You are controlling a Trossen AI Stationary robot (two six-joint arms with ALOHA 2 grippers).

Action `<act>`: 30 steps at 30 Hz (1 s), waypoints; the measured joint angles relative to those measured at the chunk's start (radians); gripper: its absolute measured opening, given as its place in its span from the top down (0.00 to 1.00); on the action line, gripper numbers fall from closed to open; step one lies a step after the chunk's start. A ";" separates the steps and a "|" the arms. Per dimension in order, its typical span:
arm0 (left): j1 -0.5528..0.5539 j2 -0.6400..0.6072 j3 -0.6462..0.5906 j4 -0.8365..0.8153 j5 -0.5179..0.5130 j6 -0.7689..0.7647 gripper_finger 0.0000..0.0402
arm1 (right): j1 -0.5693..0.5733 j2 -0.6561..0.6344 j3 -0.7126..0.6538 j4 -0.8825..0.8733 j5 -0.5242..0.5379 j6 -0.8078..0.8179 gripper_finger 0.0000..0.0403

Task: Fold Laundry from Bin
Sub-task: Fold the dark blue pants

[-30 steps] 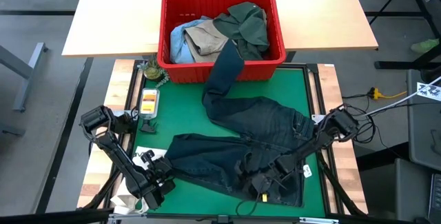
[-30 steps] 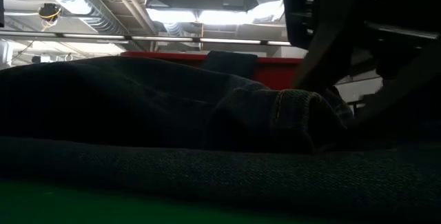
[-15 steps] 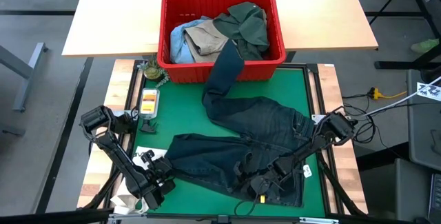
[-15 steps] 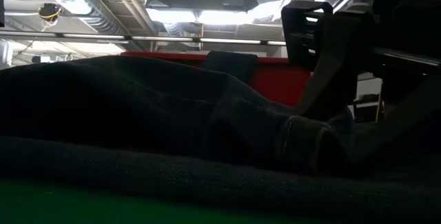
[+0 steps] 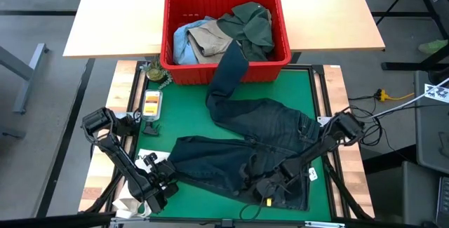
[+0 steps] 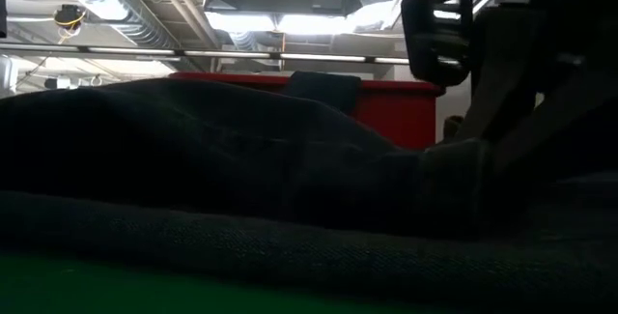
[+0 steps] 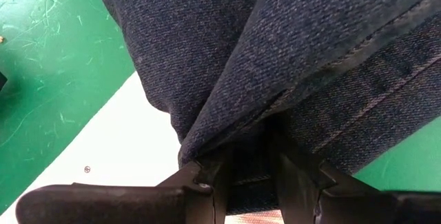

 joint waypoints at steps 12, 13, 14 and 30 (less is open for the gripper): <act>0.002 0.000 0.002 0.000 0.067 0.015 0.77 | -0.001 -0.097 0.001 -0.250 -0.234 0.030 0.96; 0.002 -0.001 0.002 0.001 0.070 0.016 0.77 | -0.002 -0.097 0.001 -0.263 -0.233 0.030 0.97; 0.002 -0.001 0.003 0.001 0.070 0.016 0.77 | -0.002 -0.097 0.001 -0.272 -0.232 0.030 0.97; 0.000 -0.028 0.176 -0.004 0.101 0.269 0.77 | 0.001 -0.097 0.000 -0.255 -0.256 0.047 0.83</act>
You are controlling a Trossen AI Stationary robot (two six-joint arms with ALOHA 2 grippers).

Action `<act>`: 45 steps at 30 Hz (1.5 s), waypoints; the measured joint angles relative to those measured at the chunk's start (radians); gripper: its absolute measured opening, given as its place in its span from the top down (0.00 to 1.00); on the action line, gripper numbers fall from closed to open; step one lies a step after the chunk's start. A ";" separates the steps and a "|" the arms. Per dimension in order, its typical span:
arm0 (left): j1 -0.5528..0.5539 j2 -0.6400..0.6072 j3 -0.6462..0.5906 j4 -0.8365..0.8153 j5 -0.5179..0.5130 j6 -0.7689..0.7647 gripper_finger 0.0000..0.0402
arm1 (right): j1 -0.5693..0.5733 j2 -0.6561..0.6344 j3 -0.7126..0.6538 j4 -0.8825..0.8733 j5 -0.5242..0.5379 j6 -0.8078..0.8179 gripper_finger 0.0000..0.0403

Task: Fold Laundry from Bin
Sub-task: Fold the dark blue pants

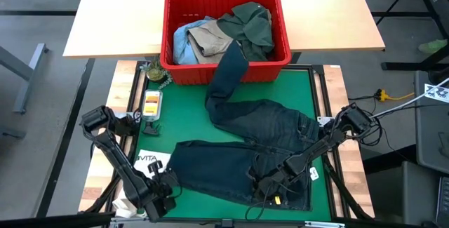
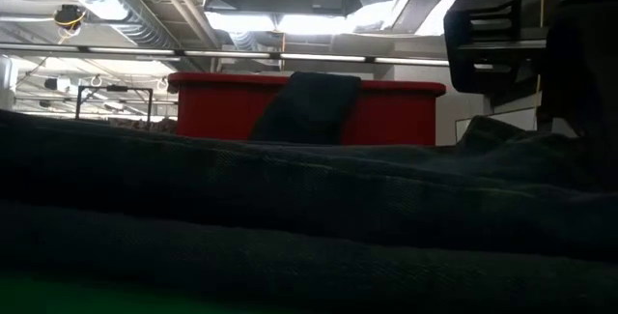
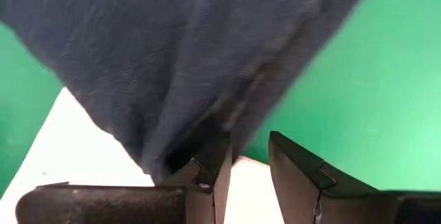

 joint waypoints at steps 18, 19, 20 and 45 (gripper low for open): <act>0.239 0.000 0.122 0.001 -0.107 0.255 0.73 | -0.001 0.000 0.000 -0.010 -0.077 0.060 0.59; 0.264 0.000 0.122 0.001 -0.080 0.289 0.72 | -0.001 0.000 0.000 -0.017 -0.078 0.060 0.59; 0.290 0.000 0.122 0.003 -0.054 0.322 0.70 | -0.001 0.000 0.000 -0.024 -0.080 0.060 0.59; 0.741 -0.003 0.122 -0.338 0.300 1.081 0.64 | -0.001 0.000 0.001 -0.087 -0.094 0.135 0.58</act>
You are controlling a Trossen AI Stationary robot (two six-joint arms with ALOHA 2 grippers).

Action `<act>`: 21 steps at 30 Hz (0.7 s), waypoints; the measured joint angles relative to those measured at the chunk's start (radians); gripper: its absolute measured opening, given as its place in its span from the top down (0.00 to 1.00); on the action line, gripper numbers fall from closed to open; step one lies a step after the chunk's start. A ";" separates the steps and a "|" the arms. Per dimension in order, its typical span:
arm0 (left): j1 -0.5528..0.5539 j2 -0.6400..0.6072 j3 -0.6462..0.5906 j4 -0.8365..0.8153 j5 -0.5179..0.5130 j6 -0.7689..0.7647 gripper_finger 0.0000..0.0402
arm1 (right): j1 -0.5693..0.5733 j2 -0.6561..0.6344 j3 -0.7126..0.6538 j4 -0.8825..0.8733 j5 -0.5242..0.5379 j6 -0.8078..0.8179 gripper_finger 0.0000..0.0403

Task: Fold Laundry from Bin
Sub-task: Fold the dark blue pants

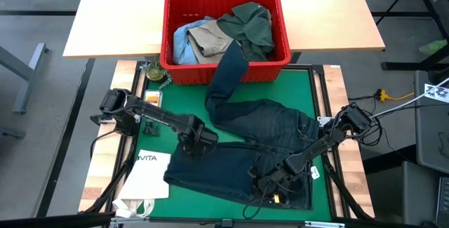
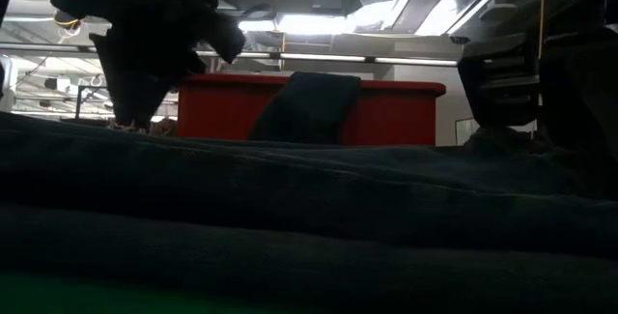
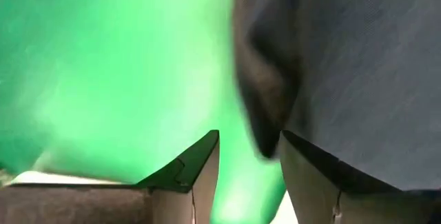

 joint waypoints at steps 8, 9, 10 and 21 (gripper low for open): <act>0.045 -0.021 -0.007 -0.021 0.006 0.114 0.68 | 0.000 0.000 0.001 -0.018 -0.006 0.052 0.58; 0.046 -0.023 -0.014 -0.017 0.014 0.121 0.68 | 0.000 0.000 0.001 -0.018 -0.006 0.058 0.58; 0.047 -0.024 -0.026 -0.012 0.030 0.124 0.68 | 0.000 0.000 0.001 -0.019 -0.007 0.067 0.58; 0.035 -0.033 -0.165 0.119 0.175 0.177 0.68 | 0.000 0.000 0.001 -0.020 -0.002 0.083 0.58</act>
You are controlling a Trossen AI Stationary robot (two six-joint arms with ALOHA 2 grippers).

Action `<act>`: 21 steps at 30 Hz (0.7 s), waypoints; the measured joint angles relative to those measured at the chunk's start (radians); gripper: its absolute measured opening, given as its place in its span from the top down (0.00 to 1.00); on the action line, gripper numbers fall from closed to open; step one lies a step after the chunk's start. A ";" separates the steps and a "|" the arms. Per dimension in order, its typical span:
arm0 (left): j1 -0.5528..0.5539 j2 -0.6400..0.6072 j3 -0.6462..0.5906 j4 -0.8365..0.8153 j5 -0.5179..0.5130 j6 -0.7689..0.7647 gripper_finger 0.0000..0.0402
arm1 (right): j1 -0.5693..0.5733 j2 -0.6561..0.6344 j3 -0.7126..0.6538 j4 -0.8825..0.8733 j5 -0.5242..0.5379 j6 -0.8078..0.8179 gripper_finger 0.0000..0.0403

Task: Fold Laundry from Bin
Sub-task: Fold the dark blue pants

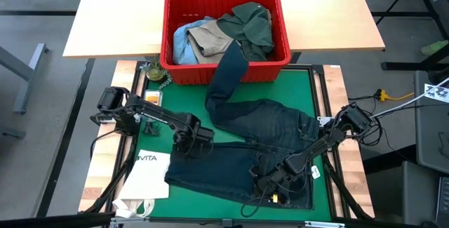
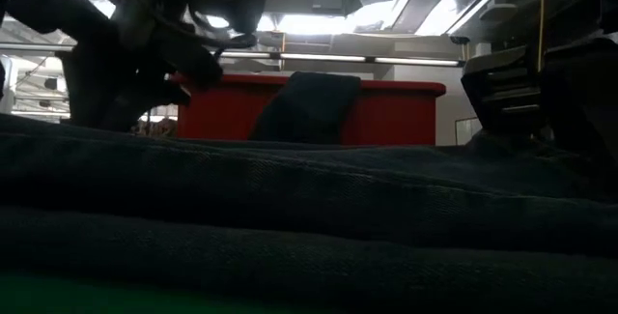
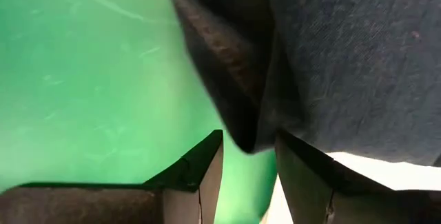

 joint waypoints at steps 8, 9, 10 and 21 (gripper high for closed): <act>0.007 0.000 -0.032 0.052 0.044 0.001 0.68 | 0.000 0.000 0.000 0.000 0.007 0.000 0.58; 0.007 0.000 -0.032 0.057 0.049 0.000 0.68 | 0.000 0.000 0.000 0.001 0.008 0.000 0.58; 0.005 0.000 -0.032 0.060 0.051 0.000 0.68 | 0.000 0.000 0.000 0.001 0.008 0.000 0.58; -0.041 0.000 -0.032 0.084 0.025 -0.031 0.68 | 0.001 0.002 0.102 -0.186 0.027 -0.031 0.58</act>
